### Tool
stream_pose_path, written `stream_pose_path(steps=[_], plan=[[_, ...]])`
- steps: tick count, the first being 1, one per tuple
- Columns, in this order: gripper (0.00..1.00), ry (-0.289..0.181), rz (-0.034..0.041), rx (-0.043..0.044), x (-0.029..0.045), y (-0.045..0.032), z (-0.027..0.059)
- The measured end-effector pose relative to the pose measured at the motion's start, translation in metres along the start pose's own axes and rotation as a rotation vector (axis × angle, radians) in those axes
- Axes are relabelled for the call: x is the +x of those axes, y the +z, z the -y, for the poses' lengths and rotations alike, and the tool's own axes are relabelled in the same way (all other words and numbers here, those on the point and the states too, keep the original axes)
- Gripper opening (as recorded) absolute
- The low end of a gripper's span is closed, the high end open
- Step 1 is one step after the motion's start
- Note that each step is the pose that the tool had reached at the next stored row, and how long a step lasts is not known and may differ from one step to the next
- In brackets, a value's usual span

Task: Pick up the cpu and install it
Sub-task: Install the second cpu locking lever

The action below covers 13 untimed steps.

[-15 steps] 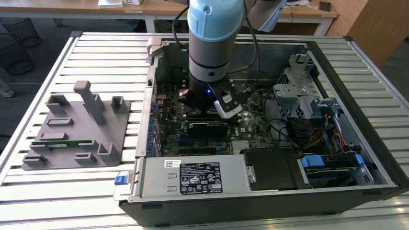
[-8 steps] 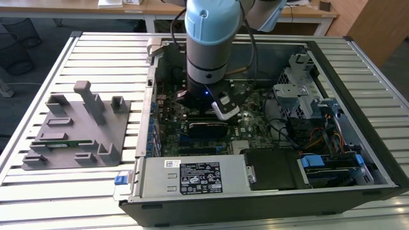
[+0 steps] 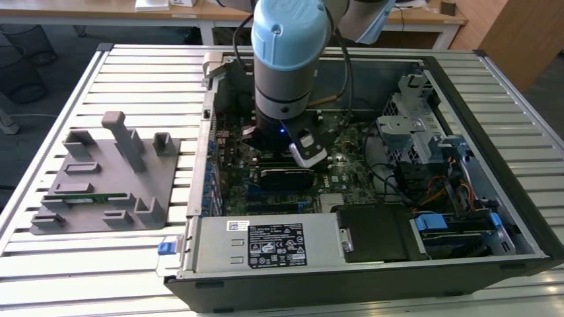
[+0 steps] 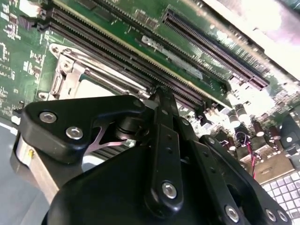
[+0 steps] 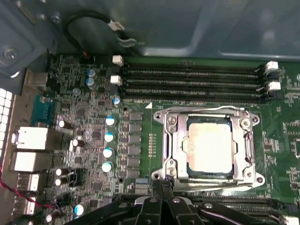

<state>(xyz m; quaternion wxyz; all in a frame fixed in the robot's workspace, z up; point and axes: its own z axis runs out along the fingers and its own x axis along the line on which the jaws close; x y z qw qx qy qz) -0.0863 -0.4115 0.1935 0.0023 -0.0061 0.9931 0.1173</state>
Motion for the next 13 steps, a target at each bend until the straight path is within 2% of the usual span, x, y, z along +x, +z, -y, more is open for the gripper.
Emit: stream_pose_path(steps=[3, 6, 13], plan=[[0.11, 0.0, 0.0027, -0.0235, 0.0001, 0.0019, -0.0005], [0.11, 0.0, 0.0015, -0.0197, 0.0011, 0.0006, 0.0], [0.11, 0.0, 0.0019, -0.02, 0.0037, 0.0016, 0.0001]])
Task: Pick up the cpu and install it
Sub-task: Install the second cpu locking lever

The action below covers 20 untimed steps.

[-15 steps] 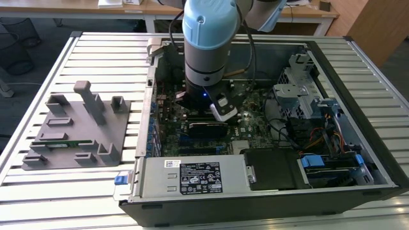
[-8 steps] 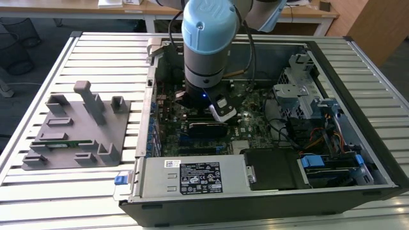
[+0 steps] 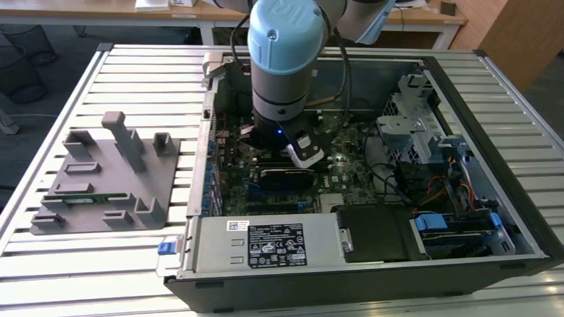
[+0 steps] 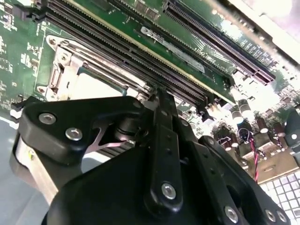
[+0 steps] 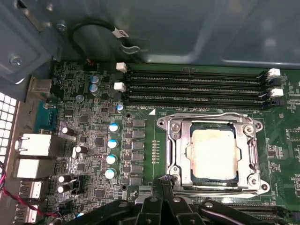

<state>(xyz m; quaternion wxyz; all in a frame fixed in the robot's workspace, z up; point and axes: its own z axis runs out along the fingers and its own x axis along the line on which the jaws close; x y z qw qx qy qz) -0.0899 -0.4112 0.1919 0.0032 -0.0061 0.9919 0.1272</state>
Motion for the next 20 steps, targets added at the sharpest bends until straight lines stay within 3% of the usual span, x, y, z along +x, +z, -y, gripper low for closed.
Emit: stream_pose_path(steps=[4, 9, 17, 20], plan=[[0.11, 0.0, -0.0004, 0.0008, 0.0005, 0.0036, 0.0], [0.11, 0.0, 0.0005, 0.0, 0.0019, 0.0026, -0.0006], [0.11, 0.0, 0.0002, 0.0019, 0.0021, -0.0099, -0.0037], [0.11, 0.0, 0.0002, 0.0019, 0.002, -0.021, -0.0066]])
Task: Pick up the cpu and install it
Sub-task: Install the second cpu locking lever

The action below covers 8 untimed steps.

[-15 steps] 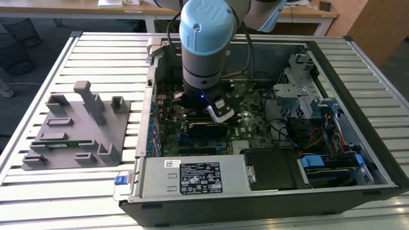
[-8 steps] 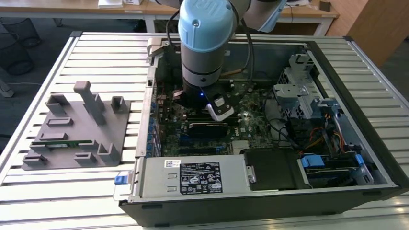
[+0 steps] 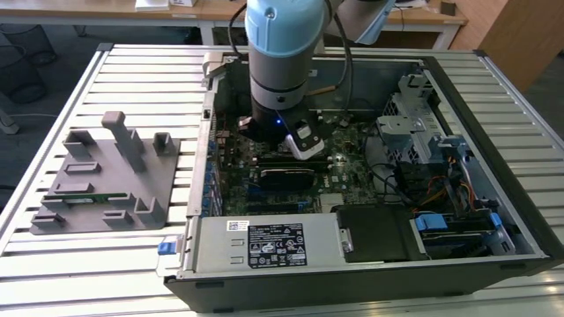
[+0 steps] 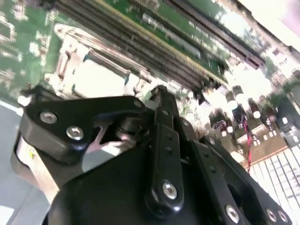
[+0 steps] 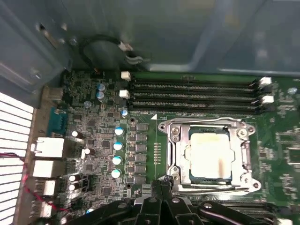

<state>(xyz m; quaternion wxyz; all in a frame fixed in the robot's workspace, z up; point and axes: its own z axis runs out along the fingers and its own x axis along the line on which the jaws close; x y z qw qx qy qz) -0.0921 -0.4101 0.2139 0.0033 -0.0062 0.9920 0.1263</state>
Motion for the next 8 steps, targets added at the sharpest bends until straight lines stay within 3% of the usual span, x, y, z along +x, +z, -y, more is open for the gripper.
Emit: stream_pose_path(steps=[2, 8], plan=[[0.11, 0.0, -0.0001, -0.0015, 0.0, -0.008, -0.002], [0.11, 0.0, -0.0001, -0.0034, -0.0002, -0.0226, -0.0058]])
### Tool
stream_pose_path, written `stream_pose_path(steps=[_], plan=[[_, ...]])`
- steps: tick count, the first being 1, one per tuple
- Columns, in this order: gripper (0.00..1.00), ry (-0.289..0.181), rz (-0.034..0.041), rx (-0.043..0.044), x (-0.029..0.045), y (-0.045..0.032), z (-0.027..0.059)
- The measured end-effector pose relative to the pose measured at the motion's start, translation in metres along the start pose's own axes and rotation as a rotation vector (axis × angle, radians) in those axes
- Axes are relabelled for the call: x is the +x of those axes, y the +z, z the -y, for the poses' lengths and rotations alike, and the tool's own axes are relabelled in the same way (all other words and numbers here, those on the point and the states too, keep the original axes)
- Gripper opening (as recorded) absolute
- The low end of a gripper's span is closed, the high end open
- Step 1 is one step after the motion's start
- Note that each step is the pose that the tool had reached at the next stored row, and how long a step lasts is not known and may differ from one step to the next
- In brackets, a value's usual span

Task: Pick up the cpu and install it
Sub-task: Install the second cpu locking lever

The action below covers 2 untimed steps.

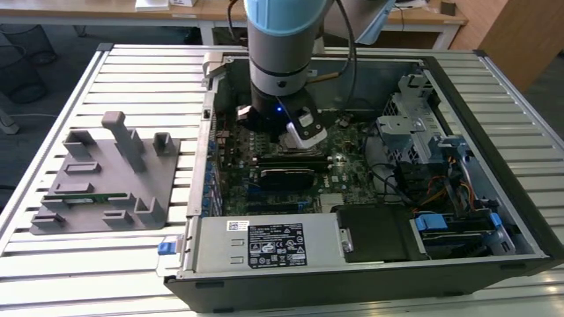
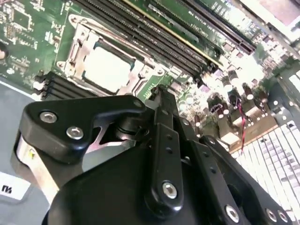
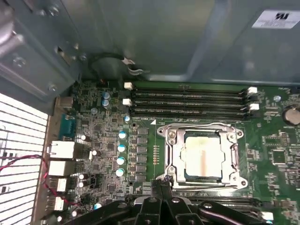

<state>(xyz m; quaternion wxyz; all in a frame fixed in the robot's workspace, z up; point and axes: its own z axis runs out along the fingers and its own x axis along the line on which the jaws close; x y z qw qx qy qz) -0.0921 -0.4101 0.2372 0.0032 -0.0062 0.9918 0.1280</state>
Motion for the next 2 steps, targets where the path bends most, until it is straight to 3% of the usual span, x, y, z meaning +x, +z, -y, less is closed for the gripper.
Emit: stream_pose_path(steps=[2], plan=[[0.11, 0.0, 0.0, 0.0, 0.0, -0.0028, -0.0007]])
